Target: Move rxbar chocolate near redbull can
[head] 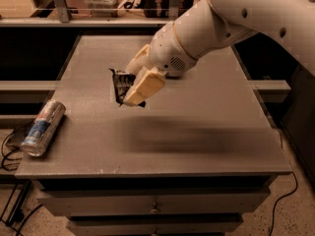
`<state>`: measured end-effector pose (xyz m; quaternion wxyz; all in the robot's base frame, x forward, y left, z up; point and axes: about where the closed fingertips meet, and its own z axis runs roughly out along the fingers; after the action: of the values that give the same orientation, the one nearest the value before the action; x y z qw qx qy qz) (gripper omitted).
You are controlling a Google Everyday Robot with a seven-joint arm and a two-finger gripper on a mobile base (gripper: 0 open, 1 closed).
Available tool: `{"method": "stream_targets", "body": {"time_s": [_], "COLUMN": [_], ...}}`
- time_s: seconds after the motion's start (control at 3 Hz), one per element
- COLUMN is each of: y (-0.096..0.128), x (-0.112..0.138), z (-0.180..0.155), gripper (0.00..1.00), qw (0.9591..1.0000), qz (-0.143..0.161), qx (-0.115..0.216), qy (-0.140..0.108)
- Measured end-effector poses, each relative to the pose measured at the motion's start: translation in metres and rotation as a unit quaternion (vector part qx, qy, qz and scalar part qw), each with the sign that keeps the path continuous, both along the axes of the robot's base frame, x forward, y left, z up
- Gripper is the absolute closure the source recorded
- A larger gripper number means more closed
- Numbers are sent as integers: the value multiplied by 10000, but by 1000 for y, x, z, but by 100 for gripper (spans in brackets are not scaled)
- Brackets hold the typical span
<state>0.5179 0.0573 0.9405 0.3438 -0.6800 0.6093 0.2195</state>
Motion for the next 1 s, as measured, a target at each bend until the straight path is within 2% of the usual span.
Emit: {"method": "stream_targets", "body": {"time_s": [0.33, 0.67, 1.0], "y": [6, 32, 67], "x": [-1, -7, -16], "z": [-6, -24, -52], "gripper": [100, 100, 82], "qw": [9999, 9990, 9964], "qz": [38, 287, 455], "qx": [-22, 108, 259], "qy": [117, 329, 660]}}
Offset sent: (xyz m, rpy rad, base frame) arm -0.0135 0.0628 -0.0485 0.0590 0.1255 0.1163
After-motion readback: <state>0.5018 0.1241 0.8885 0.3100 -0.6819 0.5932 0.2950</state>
